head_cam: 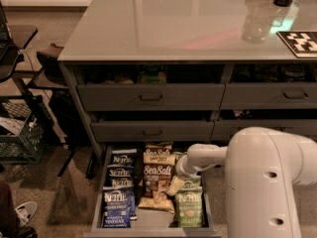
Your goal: Pick brown chip bag from bottom drawer and place on counter
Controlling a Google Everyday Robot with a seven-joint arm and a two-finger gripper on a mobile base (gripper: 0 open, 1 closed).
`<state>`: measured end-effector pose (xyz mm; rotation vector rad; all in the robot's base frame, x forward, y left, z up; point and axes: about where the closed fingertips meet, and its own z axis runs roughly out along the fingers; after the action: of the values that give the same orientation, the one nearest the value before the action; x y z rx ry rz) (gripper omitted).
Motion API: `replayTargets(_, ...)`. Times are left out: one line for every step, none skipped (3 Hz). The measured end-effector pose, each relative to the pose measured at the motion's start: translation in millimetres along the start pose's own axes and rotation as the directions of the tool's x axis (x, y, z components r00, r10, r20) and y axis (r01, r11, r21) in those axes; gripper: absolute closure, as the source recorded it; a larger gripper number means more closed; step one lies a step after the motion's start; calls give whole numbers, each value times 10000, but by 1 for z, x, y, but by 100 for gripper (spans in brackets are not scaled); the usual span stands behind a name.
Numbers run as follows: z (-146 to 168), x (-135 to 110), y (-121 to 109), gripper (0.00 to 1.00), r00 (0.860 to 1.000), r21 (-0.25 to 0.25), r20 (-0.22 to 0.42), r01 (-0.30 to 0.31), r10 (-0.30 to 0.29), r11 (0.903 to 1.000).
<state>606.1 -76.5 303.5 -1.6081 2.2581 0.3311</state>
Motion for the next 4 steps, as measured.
replayTargets(54,9,-6,0,9995,-334,309,58,-47,9994)
replayTargets(112,10,-12,0,9992,-520,369,152,-133,9985)
replayTargets(141,7,-11,0,9991,-659,367,230,-206,9976)
replayTargets(180,6,-11,1,9999,-910,116,121,-111,9958)
